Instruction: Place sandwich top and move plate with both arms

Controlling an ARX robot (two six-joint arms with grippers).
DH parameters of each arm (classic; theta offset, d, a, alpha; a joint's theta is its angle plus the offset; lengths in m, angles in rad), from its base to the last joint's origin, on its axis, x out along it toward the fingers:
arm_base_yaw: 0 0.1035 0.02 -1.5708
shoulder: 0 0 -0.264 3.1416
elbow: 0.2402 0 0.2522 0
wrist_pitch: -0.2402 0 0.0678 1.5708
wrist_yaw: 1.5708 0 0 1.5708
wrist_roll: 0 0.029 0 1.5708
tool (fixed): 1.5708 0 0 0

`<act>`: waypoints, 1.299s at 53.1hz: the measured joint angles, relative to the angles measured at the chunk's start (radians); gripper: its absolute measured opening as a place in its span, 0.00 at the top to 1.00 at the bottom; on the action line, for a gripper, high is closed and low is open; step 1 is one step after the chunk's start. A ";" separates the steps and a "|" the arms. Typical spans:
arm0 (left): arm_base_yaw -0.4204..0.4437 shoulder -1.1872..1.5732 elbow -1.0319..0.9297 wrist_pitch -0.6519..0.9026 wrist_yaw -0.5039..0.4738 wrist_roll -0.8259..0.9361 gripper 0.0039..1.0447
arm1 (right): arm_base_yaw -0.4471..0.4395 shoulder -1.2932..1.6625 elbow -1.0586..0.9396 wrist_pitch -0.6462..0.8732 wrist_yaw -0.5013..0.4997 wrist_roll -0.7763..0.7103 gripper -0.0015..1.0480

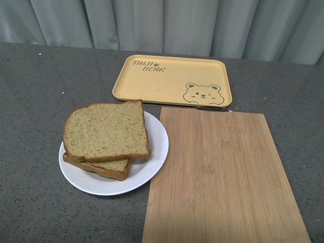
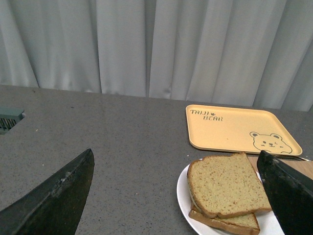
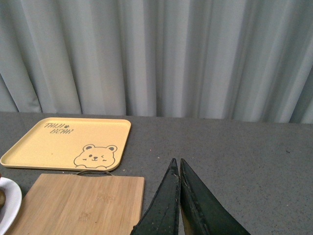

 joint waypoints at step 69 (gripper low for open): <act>0.000 0.000 0.000 0.000 0.000 0.000 0.06 | 0.000 -0.457 0.000 -0.458 -0.003 -0.002 0.53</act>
